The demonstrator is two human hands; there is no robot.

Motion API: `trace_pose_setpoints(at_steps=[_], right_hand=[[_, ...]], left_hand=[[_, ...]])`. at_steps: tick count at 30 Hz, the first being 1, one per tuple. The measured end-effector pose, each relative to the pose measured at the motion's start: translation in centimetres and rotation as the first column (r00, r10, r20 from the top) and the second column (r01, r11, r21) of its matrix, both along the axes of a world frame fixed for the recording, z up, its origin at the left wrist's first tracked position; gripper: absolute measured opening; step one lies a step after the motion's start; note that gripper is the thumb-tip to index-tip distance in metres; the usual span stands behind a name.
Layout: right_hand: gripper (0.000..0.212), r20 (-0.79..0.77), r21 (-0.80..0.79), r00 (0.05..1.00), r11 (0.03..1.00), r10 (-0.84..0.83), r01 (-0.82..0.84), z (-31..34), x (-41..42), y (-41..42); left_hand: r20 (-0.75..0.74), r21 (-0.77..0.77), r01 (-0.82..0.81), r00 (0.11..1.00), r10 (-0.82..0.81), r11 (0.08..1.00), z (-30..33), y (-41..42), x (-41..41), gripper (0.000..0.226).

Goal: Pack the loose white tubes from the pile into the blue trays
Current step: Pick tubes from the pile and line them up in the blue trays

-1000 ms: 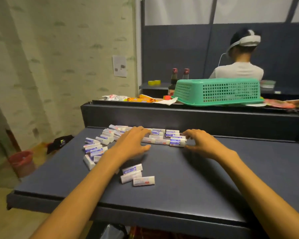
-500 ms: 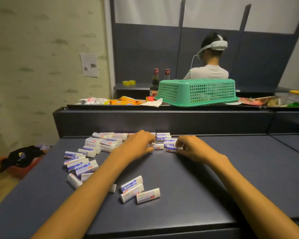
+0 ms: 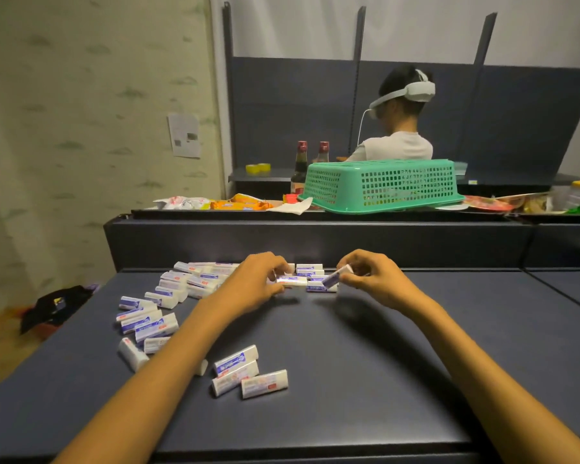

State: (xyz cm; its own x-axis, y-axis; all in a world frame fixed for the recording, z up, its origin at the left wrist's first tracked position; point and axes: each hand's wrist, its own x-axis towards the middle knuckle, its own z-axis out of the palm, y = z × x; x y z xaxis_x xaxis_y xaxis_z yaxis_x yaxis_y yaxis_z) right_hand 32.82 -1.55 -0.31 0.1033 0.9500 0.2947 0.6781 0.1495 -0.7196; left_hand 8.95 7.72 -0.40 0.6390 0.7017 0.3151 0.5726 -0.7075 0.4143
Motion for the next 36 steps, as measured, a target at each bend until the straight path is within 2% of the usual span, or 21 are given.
trace_pose_setpoints(at_steps=[5,10,14,17,20,23,27,29,32,36], right_hand=[[0.010,-0.297,0.019,0.952,0.998,0.066,-0.063,0.0,0.1,-0.2],[0.035,-0.383,0.019,0.919,0.995,0.095,-0.094,0.3,-0.5,-0.5],[0.024,-0.323,0.036,0.946,0.999,0.036,-0.026,0.1,-0.7,-0.3],[0.023,-0.174,0.010,0.982,0.997,0.071,-0.070,0.2,-1.0,-0.5],[0.022,-0.106,0.025,0.988,0.994,0.109,-0.107,0.1,-1.3,-0.9],[0.018,-0.089,0.016,0.987,0.991,0.132,-0.131,0.1,-1.6,-1.1],[0.016,-0.095,0.005,0.987,0.992,0.126,-0.126,0.5,-2.1,-1.2],[0.014,-0.110,-0.002,0.989,0.995,0.100,-0.101,0.5,-2.3,-1.1],[0.029,-0.113,-0.025,0.991,0.997,0.070,-0.073,0.4,-2.6,-1.0],[0.031,-0.141,-0.021,0.990,0.999,0.030,-0.033,0.1,-3.2,-1.1]], left_hand=[[0.136,-0.017,-0.003,0.991,0.005,1.000,0.6,-1.4,-0.8,0.032],[0.213,-0.058,-0.016,0.977,0.028,0.998,0.6,-2.9,-1.2,0.029],[0.227,-0.041,-0.035,0.973,0.044,0.999,0.4,-3.6,-1.7,0.029],[0.239,-0.049,-0.052,0.969,0.062,0.997,0.0,-3.8,-2.0,0.027],[0.266,-0.088,-0.053,0.961,0.074,0.995,-0.2,-3.8,-2.4,0.026],[0.355,-0.207,-0.033,0.929,0.106,0.978,-0.1,-3.9,-2.7,0.026],[0.532,-0.392,0.122,0.839,0.117,0.912,1.0,-4.3,-3.2,0.024],[0.554,-0.435,0.172,0.825,0.112,0.884,1.5,-4.2,-3.5,0.023],[0.568,-0.478,0.221,0.816,0.108,0.850,1.7,-3.7,-3.7,0.020],[0.647,-0.519,0.285,0.747,0.152,0.806,1.8,-2.9,-3.8,0.019]])
